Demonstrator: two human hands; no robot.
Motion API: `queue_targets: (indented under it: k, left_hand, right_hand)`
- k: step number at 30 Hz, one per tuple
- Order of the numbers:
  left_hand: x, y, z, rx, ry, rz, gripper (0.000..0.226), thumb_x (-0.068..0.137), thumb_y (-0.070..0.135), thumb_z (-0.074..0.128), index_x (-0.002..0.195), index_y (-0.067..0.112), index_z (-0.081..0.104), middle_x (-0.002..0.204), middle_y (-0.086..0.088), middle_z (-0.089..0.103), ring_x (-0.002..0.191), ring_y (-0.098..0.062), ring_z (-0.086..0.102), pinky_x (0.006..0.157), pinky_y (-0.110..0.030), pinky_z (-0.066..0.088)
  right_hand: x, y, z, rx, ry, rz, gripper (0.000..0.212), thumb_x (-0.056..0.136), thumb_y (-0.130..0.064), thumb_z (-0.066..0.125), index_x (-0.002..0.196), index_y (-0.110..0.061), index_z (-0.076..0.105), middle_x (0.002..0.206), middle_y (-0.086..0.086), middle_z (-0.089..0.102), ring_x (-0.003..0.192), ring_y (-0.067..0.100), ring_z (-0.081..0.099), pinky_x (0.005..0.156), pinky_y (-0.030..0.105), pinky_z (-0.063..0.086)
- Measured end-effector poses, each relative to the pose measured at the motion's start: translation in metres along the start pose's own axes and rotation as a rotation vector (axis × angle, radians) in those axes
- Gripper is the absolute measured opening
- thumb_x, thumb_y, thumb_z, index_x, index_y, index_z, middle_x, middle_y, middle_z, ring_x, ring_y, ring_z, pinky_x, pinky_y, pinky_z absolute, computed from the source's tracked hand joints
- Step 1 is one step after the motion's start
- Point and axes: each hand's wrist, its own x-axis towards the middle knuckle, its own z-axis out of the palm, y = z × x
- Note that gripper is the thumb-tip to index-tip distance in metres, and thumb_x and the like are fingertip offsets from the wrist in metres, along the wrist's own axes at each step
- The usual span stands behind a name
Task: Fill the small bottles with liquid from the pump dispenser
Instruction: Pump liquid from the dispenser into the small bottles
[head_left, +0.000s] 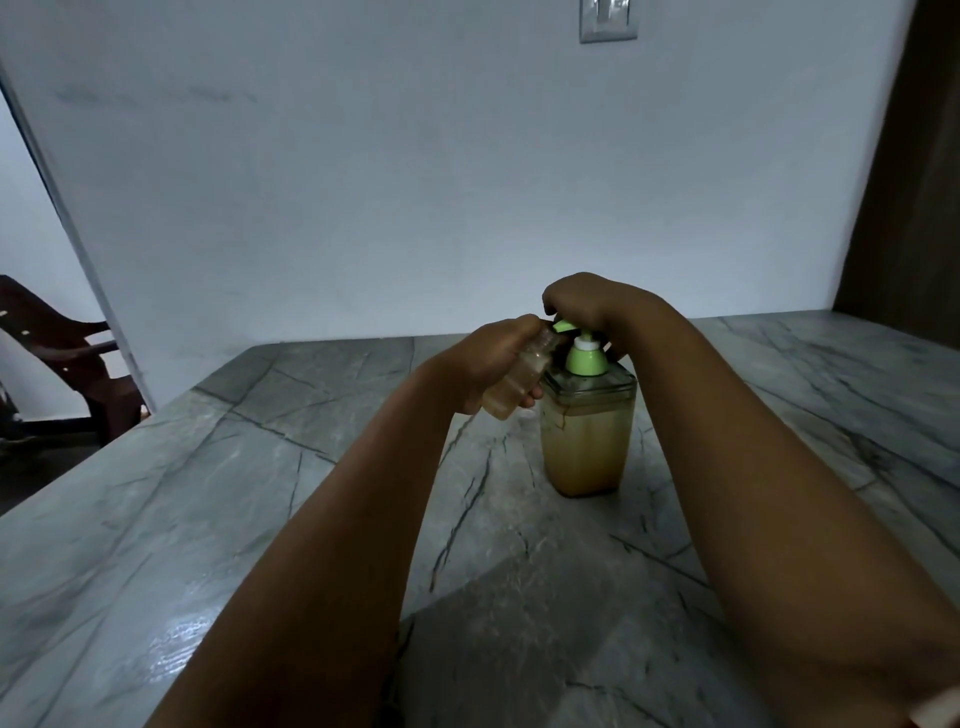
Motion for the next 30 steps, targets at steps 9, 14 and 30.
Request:
queue_targets:
  k: [9,14,30]
  left_hand:
    - [-0.0037,0.0027,0.003,-0.018,0.01,-0.001,0.027,0.1,0.027,0.037,0.089,0.012,0.058,0.068,-0.007,0.056,0.054,-0.018,0.055,0.046,-0.022,0.046]
    - [-0.0015,0.0027,0.0021,-0.017,-0.006,-0.002,0.029,0.1,0.026,0.035,0.095,0.008,0.057,0.067,-0.004,0.059,0.05,-0.015,0.057,0.046,-0.022,0.046]
    - [-0.0009,0.002,0.0004,-0.014,-0.003,-0.015,0.031,0.1,0.027,0.035,0.105,0.004,0.055,0.07,-0.008,0.058,0.051,-0.015,0.057,0.047,-0.022,0.047]
  right_hand:
    - [0.0073,0.0031,0.0006,0.056,0.046,0.028,0.026,0.093,-0.001,0.032,0.068,-0.009,0.035,0.072,0.009,0.039,0.062,0.023,0.037,0.057,0.029,0.036]
    - [0.0068,0.0027,0.0045,-0.028,0.011,0.001,0.033,0.092,0.001,0.032,0.061,-0.012,0.029,0.064,0.005,0.032,0.053,0.017,0.026,0.048,0.024,0.024]
    - [0.0003,0.0027,0.0029,0.097,-0.005,0.047,0.032,0.092,-0.007,0.038,0.061,-0.008,0.044,0.058,0.006,0.047,0.048,0.016,0.04,0.049,0.02,0.031]
